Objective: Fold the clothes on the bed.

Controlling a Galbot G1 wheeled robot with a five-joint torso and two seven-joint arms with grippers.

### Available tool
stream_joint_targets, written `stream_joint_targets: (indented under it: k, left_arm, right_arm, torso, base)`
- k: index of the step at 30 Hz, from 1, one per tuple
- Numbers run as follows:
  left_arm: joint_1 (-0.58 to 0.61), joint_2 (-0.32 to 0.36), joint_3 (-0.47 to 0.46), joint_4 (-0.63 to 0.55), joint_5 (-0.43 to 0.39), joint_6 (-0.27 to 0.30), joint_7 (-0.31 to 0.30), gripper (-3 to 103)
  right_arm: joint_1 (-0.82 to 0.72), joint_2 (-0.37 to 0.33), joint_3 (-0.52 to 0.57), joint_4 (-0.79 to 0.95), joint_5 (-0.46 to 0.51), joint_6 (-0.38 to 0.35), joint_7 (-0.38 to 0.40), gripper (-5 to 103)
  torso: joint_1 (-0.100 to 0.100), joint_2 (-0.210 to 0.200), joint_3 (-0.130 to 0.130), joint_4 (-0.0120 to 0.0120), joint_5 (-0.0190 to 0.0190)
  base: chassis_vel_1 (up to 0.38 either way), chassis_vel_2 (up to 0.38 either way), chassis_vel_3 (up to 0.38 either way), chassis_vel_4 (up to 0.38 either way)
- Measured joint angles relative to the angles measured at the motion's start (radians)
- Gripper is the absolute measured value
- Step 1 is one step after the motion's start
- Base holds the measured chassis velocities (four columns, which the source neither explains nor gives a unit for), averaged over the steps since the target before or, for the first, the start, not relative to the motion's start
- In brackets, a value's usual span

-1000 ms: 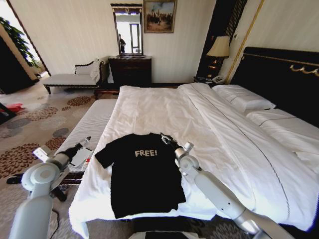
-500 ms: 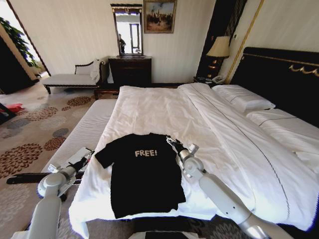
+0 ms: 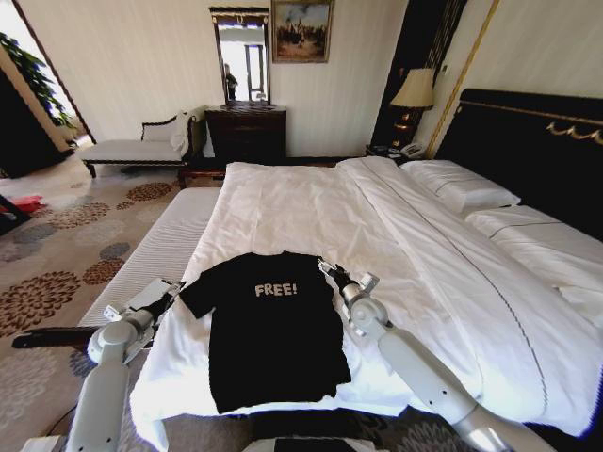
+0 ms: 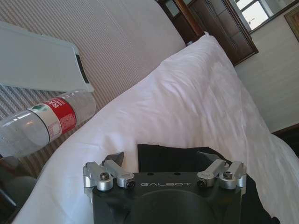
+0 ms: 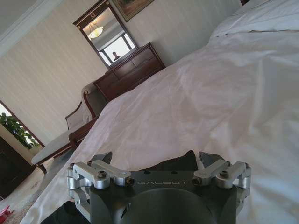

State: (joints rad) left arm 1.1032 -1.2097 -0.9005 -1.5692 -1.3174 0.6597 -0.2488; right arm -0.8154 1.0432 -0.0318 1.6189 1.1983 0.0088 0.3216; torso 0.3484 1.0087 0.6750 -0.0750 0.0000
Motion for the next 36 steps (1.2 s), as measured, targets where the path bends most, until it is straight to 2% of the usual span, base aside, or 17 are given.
stream_joint_targets:
  k: [3,4,6,8,10,11,14,15,18,21,24,36]
  left_arm:
    - [-0.004,0.0,0.003,0.007,0.012,-0.003,0.012,75]
    - [-0.004,0.0,0.003,0.007,0.012,-0.003,0.012,75]
    - [-0.007,-0.005,0.008,0.009,0.02,-0.005,0.016,64]
    - [-0.009,-0.008,0.01,0.012,0.026,-0.007,0.016,64]
    - [-0.01,-0.013,0.013,0.016,0.036,-0.01,0.017,54]
    - [-0.01,-0.013,0.013,0.016,0.036,-0.01,0.017,54]
    - [-0.007,-0.016,0.016,0.015,0.046,-0.016,0.021,37]
    - [-0.007,-0.016,0.016,0.015,0.046,-0.016,0.021,37]
    - [0.003,-0.016,0.014,0.004,0.055,-0.021,0.029,21]
    - [0.007,-0.015,0.009,0.002,0.055,-0.021,0.031,15]
    - [0.014,-0.008,0.002,-0.001,0.055,-0.022,0.034,2]
    - [0.014,0.038,-0.016,-0.021,0.026,-0.023,0.034,0]
  right_arm:
    - [0.0,-0.001,0.0,-0.003,0.0,0.0,0.0,100]
    - [0.0,-0.001,0.0,-0.003,0.0,0.0,0.0,100]
    - [0.001,-0.001,0.0,-0.009,-0.001,0.001,0.0,100]
    - [0.001,-0.001,0.0,-0.01,-0.002,0.001,0.0,100]
    - [0.001,0.0,-0.001,-0.01,-0.002,0.002,0.001,100]
    - [0.001,0.0,-0.001,-0.01,-0.002,0.002,0.001,100]
    - [0.001,-0.003,0.0,-0.009,-0.002,0.002,0.002,100]
    - [0.001,-0.003,0.0,-0.009,-0.002,0.002,0.002,100]
    - [0.002,-0.005,0.002,-0.01,-0.002,0.002,0.002,100]
    - [0.002,-0.005,0.003,-0.01,-0.002,0.002,0.002,100]
    - [0.002,-0.003,0.002,-0.01,-0.002,0.002,0.004,100]
    - [0.01,-0.008,0.001,-0.011,-0.002,0.002,0.007,100]
  torso:
    - [0.0,0.0,0.0,0.0,0.0]
    - [0.0,0.0,0.0,0.0,0.0]
    - [0.0,0.0,0.0,-0.0002,0.0]
    - [0.0,0.0,0.0,-0.0003,0.0]
    - [0.0,0.0,0.0,-0.0002,0.0]
    - [0.0,0.0,0.0,-0.0002,0.0]
    - [0.0,0.0,0.0,-0.0002,0.0]
    - [0.0,0.0,0.0,-0.0002,0.0]
    - [0.0,0.0,0.0,-0.0002,0.0]
    - [0.0,0.0,0.0,-0.0002,0.0]
    - [0.0,0.0,0.0,-0.0001,0.0]
    - [0.0,0.0,0.0,-0.0001,0.0]
  base:
    - [0.0,0.0,0.0,0.0]
    - [0.0,0.0,0.0,0.0]
    - [0.0,0.0,0.0,0.0]
    - [0.0,0.0,0.0,0.0]
    - [0.0,0.0,0.0,0.0]
    - [0.0,0.0,0.0,0.0]
    - [0.0,0.0,0.0,0.0]
    - [0.0,0.0,0.0,0.0]
    - [0.0,0.0,0.0,0.0]
    - [0.0,0.0,0.0,0.0]
    - [0.0,0.0,0.0,0.0]
    - [0.0,0.0,0.0,0.0]
